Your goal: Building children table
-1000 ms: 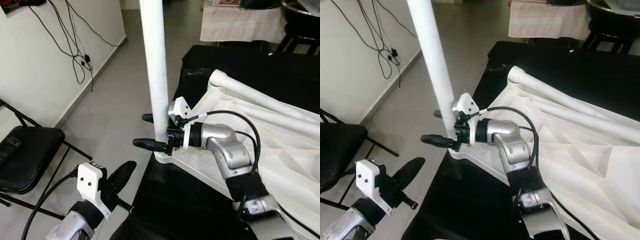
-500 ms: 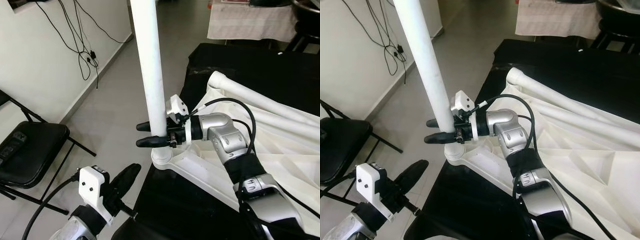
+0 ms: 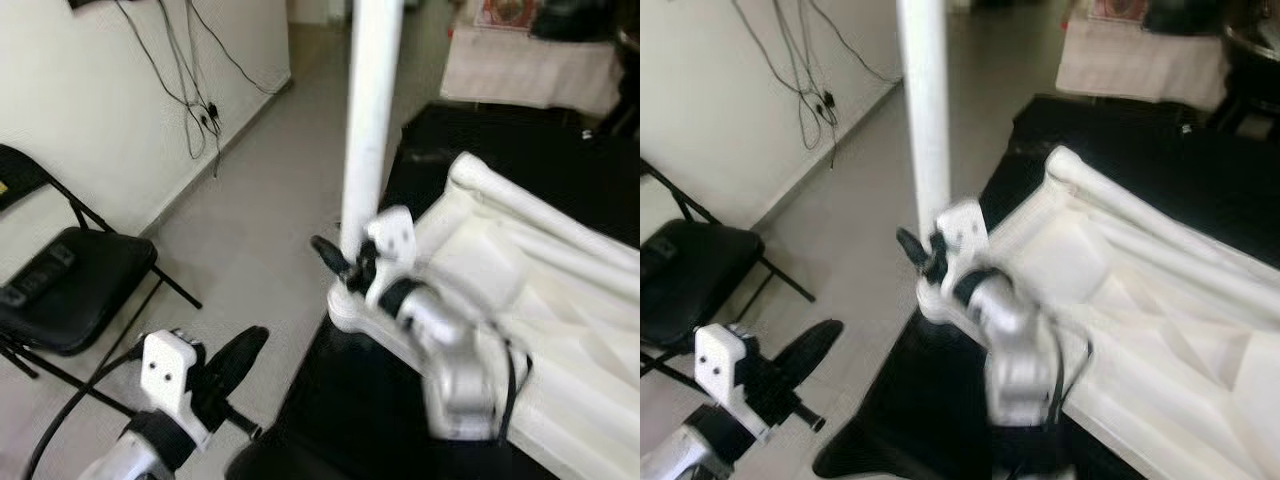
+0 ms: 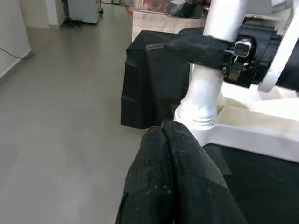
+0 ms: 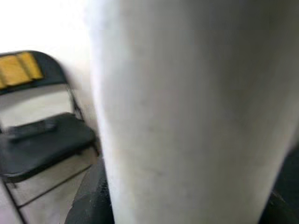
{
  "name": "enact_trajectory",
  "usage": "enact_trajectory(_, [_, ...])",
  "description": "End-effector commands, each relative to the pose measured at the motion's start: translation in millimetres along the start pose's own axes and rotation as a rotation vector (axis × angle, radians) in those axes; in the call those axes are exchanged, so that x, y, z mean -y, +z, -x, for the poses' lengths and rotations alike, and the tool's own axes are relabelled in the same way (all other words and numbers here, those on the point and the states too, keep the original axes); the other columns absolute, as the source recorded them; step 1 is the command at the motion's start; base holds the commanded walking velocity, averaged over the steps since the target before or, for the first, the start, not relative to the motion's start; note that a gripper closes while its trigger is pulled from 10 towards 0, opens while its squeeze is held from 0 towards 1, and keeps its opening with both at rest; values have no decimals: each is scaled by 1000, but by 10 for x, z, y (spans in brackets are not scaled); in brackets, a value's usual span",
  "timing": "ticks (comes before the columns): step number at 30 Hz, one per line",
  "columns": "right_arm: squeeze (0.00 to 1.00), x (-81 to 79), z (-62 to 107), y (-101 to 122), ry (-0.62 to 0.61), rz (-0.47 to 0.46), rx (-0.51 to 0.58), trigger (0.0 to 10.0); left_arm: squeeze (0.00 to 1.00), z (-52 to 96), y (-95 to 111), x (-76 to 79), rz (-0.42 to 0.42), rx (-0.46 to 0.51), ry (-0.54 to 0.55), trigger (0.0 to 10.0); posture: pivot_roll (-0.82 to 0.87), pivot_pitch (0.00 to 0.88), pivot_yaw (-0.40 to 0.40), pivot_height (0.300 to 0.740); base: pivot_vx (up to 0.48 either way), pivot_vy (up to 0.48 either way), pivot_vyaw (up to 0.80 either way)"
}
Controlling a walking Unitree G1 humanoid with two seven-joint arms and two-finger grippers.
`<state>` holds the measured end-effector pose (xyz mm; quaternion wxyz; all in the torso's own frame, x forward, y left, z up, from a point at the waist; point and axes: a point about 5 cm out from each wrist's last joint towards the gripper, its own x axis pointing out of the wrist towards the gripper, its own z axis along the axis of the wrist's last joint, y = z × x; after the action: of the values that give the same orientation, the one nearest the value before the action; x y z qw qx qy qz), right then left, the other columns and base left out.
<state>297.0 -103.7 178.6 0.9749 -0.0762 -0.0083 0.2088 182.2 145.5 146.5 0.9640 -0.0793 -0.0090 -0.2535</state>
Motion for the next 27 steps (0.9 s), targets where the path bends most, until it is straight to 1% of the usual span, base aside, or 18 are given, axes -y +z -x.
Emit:
enact_trajectory(1, [0, 160, 55, -375, -76, 22, -208, 0, 0, 10, -42, -39, -10, -29, -2, 10000, -53, 148, 42, 740, 0, 0, 0])
enact_trajectory(6, [0, 171, -25, -330, -69, 27, -192, 0, 0, 3, -48, -48, -13, -29, -1, 10000, -56, 135, 41, 740, 0, 0, 0])
enact_trajectory(7, [0, 170, -74, -302, -59, 24, -182, 9686, 0, 1, -49, -56, -16, -24, 9, 10000, -52, 128, 40, 740, 0, 0, 0])
enact_trajectory(8, [0, 170, -74, -302, -59, 24, -182, 9686, 0, 1, -49, -56, -16, -24, 9, 10000, -52, 128, 40, 740, 0, 0, 0])
enact_trajectory(9, [0, 164, -124, -233, -35, 27, -140, 10000, 0, -3, -49, -65, -19, -21, 18, 10000, -49, 121, 43, 740, 0, 0, 0])
enact_trajectory(10, [1000, 132, -198, -156, 58, -13, -89, 10000, 0, -5, -52, -69, -20, -20, 22, 10000, -47, 116, 46, 740, 0, 0, 0])
enact_trajectory(11, [1000, 65, -258, -59, 212, -50, -34, 10000, 0, -5, -57, -71, -20, -20, 22, 10000, -49, 111, 47, 740, 0, 0, 0])
enact_trajectory(12, [1000, 65, -258, -59, 212, -50, -34, 10000, 0, -5, -57, -71, -20, -20, 22, 10000, -49, 111, 47, 740, 0, 0, 0])
enact_trajectory(14, [1000, 27, -302, 44, 399, -77, 20, 10000, 0, -12, -67, -62, -17, -22, 17, 10000, -51, 107, 47, 740, 0, 0, 0])
enact_trajectory(15, [1000, 27, -302, 44, 399, -77, 20, 10000, 0, -12, -67, -62, -17, -22, 17, 10000, -51, 107, 47, 740, 0, 0, 0])
enact_trajectory(16, [0, 49, -299, 34, 507, -11, -2, 10000, 0, -23, -72, -49, -12, -21, 8, 10000, -48, 104, 47, 740, 0, 0, 0])
enact_trajectory(17, [0, 49, -299, 34, 507, -11, -2, 10000, 0, -23, -72, -49, -12, -21, 8, 10000, -48, 104, 47, 740, 0, 0, 0])
enact_trajectory(19, [0, 107, -279, -6, 681, 94, -54, 10000, 0, -39, -82, -18, -6, -20, -6, 10000, -44, 101, 41, 740, 0, 0, 0])
enact_trajectory(21, [0, 107, -279, -6, 681, 94, -54, 10000, 0, -39, -82, -18, -6, -20, -6, 10000, -44, 101, 41, 740, 0, 0, 0])
enact_trajectory(22, [0, 121, -278, -14, 774, 121, -78, 10000, 0, -42, -85, -4, 0, -19, -12, 10000, -44, 103, 39, 740, 0, 0, 0])
enact_trajectory(23, [0, 121, -278, -14, 774, 121, -78, 10000, 0, -42, -85, -4, 0, -19, -12, 10000, -44, 103, 39, 740, 0, 0, 0])
enact_trajectory(25, [0, 146, -327, -20, 898, 149, -123, 10000, 0, -41, -90, 23, 7, -17, -20, 10000, -35, 102, 32, 740, 0, 0, 0])
enact_trajectory(27, [0, 155, -369, 2, 925, 154, -127, 10000, 0, -39, -90, 40, 8, -16, -22, 10000, -28, 105, 28, 740, 0, 0, 0])
